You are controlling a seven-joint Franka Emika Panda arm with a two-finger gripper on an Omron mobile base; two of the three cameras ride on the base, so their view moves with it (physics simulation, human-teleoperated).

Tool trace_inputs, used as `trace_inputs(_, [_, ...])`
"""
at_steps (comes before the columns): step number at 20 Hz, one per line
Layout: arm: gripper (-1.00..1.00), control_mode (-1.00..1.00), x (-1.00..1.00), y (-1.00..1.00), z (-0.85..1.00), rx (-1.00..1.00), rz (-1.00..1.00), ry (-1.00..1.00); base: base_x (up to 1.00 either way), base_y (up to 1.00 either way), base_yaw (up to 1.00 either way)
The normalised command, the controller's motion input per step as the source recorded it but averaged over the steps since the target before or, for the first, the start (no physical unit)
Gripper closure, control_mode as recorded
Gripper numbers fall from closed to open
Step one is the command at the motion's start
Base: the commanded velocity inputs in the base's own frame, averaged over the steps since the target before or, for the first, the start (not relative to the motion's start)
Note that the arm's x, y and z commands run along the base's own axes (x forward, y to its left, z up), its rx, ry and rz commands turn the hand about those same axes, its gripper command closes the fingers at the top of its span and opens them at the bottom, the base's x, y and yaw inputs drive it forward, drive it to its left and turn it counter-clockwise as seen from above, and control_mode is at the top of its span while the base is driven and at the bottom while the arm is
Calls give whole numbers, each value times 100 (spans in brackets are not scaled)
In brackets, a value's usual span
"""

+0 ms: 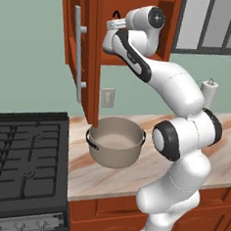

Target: Pick the kettle from the cabinet and place it on a stove burner. Then pick the pot from the counter and place it on another stove burner. Finally, turn both burners on.

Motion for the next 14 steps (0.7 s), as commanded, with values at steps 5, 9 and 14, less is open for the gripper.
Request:
trace_inputs(5, [-100,-100,2,16,11,-3,0,0,0,0,0])
trace_inputs(9, [-100,-100,15,1,0,0,0,0,0,0,0])
trace_inputs(14, [-100,-100,23,0,0,0,0,0,0,0,0])
